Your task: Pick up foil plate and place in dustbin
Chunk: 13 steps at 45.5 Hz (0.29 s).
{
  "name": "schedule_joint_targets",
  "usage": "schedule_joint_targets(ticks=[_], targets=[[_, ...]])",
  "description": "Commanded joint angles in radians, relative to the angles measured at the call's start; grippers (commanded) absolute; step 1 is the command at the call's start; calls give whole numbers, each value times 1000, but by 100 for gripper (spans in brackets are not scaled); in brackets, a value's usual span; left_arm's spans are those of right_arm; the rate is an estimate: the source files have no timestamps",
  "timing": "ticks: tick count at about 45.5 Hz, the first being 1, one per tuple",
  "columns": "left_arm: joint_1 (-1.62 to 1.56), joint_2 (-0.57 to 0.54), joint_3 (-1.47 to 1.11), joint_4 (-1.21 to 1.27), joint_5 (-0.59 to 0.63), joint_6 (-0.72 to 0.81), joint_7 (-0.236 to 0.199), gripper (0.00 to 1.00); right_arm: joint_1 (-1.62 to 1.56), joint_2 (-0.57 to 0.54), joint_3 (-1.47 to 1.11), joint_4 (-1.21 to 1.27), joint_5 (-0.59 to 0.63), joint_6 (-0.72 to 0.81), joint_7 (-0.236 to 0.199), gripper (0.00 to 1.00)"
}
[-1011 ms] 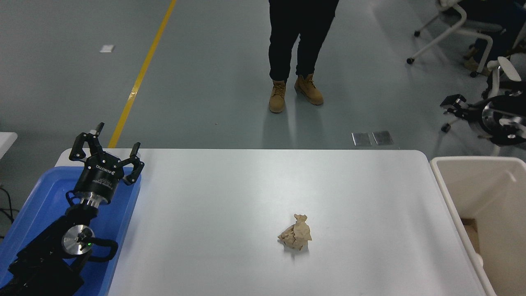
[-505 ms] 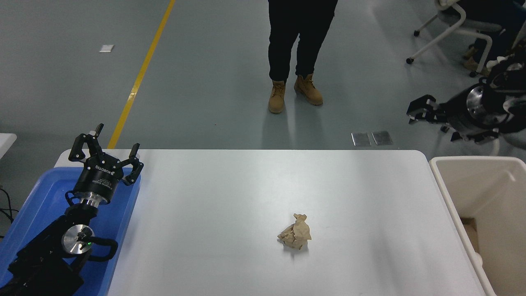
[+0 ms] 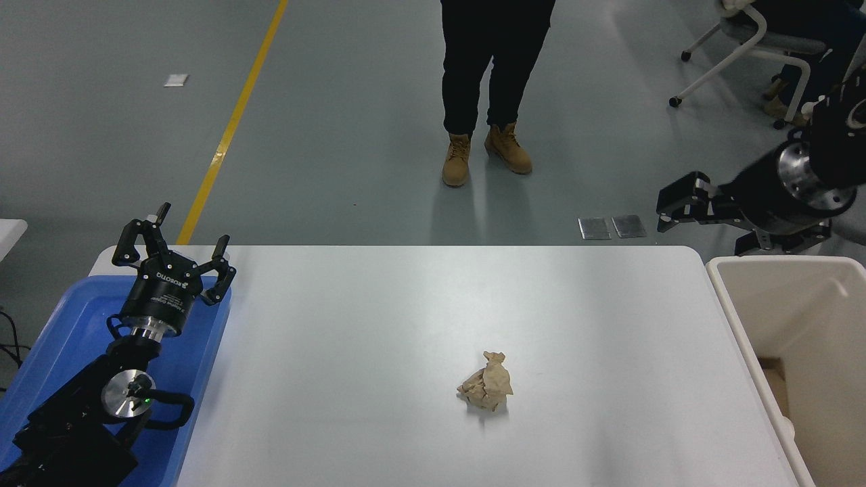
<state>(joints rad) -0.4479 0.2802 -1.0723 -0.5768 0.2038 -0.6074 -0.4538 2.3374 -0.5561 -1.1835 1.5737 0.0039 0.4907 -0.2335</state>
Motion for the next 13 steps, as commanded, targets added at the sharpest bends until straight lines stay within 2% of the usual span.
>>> schedule_joint_targets(ticks=[1, 13], targets=[[0, -1, 0, 0, 0, 0, 0, 98, 109, -2, -4, 55, 1, 92, 0, 100], [0, 0, 0, 0, 0, 0, 0, 98, 142, 1, -4, 55, -1, 152, -1, 100]])
